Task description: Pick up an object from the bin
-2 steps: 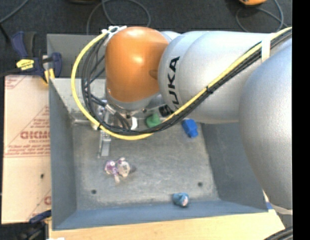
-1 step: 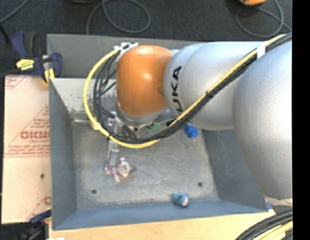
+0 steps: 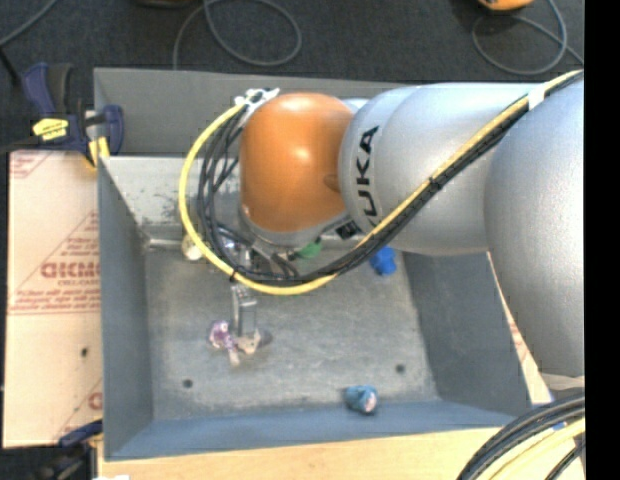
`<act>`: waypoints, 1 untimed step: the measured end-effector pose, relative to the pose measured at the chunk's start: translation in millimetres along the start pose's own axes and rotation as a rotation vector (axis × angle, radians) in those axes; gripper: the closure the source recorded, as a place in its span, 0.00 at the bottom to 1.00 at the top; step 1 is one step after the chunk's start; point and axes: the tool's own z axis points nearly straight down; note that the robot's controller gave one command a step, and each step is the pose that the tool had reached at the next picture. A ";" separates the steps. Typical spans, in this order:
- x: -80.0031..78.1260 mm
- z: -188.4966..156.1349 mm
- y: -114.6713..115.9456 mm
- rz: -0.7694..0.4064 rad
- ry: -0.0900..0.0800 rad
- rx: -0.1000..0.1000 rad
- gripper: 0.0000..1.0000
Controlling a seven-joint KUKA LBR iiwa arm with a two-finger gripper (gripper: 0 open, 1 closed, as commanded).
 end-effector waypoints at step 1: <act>-0.8 -1.2 -0.7 -0.079 -0.005 -0.002 0.00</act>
Offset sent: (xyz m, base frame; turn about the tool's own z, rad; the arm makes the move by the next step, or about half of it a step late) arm 0.0411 0.0082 0.0722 -0.2397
